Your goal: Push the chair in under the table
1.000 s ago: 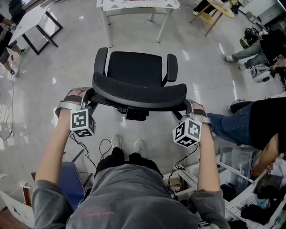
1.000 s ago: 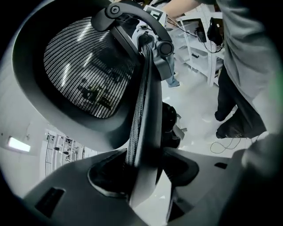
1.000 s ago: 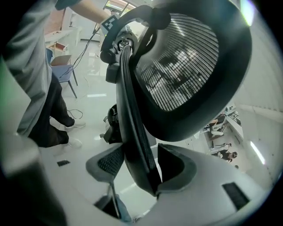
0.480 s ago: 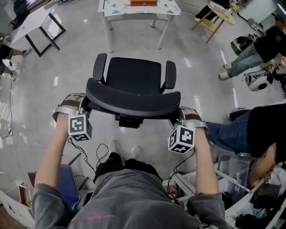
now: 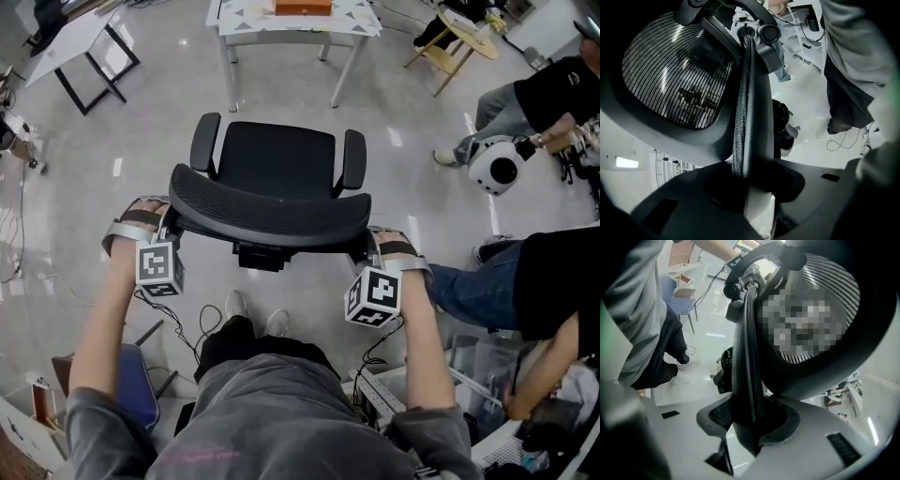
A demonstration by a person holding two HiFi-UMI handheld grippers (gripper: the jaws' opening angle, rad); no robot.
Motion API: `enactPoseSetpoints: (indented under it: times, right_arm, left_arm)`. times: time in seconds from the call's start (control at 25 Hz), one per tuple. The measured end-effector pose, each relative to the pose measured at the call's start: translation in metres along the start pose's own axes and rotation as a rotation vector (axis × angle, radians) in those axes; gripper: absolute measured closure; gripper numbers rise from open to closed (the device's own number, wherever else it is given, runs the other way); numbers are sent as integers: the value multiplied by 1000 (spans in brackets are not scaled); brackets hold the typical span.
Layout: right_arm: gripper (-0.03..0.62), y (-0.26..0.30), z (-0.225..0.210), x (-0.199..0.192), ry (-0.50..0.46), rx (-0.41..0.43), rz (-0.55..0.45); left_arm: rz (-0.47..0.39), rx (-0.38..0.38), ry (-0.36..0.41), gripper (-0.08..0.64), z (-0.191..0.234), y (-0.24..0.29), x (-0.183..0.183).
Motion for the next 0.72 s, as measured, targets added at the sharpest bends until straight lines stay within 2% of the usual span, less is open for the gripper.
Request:
enactPoseSetpoints:
  times: [0.32,0.72]
  right_arm:
    - [451,15,-25,0,10,8,18]
    - [453,44,-86,1,37,23,55]
  left_arm:
    - [-16,11,9,445,20,21,-7]
    - [-62,10,45,451,71,69,-23]
Point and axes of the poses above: the fingertips, and each gripper's own axes: y forward along the fingers, z to its left, x out of its top, the point moved 10 cm from there along -y, backward along the fingers, and after that the axes turned 6 degrees about x, right-handed, at the moved point
